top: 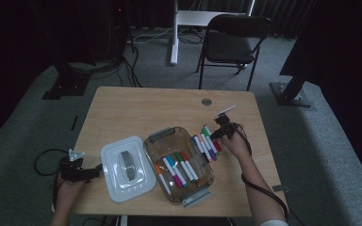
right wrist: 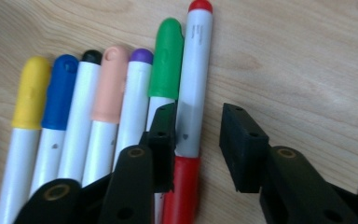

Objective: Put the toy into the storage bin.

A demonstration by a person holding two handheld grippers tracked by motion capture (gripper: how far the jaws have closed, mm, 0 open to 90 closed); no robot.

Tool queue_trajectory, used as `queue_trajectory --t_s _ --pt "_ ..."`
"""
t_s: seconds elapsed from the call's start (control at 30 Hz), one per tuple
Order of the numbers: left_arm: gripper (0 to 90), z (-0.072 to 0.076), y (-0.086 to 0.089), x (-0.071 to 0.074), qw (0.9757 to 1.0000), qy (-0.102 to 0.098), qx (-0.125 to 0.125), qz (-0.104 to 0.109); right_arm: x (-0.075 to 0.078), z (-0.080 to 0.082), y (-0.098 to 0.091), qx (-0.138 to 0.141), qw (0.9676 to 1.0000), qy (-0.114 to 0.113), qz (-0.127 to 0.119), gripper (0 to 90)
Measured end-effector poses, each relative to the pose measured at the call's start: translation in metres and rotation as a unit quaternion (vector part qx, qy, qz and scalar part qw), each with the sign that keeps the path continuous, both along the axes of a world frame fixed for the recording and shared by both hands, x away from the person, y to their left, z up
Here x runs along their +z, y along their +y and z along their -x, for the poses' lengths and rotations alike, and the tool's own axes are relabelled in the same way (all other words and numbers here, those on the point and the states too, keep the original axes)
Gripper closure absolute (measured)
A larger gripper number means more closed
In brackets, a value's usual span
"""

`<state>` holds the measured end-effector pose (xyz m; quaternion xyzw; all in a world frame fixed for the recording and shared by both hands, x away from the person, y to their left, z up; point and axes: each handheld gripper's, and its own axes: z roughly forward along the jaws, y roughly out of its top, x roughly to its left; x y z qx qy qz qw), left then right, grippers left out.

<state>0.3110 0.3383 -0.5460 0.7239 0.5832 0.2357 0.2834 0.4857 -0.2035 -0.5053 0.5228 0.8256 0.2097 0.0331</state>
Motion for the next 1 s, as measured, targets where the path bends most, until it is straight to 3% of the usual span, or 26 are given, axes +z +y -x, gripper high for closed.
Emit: queue_trajectory --t_s 0.1,0.2,0.4,0.73,1.0 --pt "0.5 0.000 0.000 0.000 1.0000 0.000 0.000 0.000 -0.004 -0.003 0.001 -0.002 1.0000 0.004 0.007 68.5" --pt "0.5 0.000 0.000 0.000 1.0000 0.000 0.000 0.000 -0.005 -0.005 0.001 -0.010 0.9999 0.008 0.009 75.7" --pt "0.5 0.000 0.000 0.000 1.0000 0.000 0.000 0.000 -0.002 -0.003 -0.002 -0.019 0.9997 0.012 0.013 76.4" --pt "0.5 0.000 0.000 0.000 1.0000 0.000 0.000 0.000 0.026 0.010 -0.017 -0.046 0.9989 -0.002 -0.008 76.4" --pt "0.5 0.000 0.000 0.000 1.0000 0.000 0.001 0.000 0.060 0.027 -0.016 -0.041 0.9984 -0.023 -0.031 76.4"
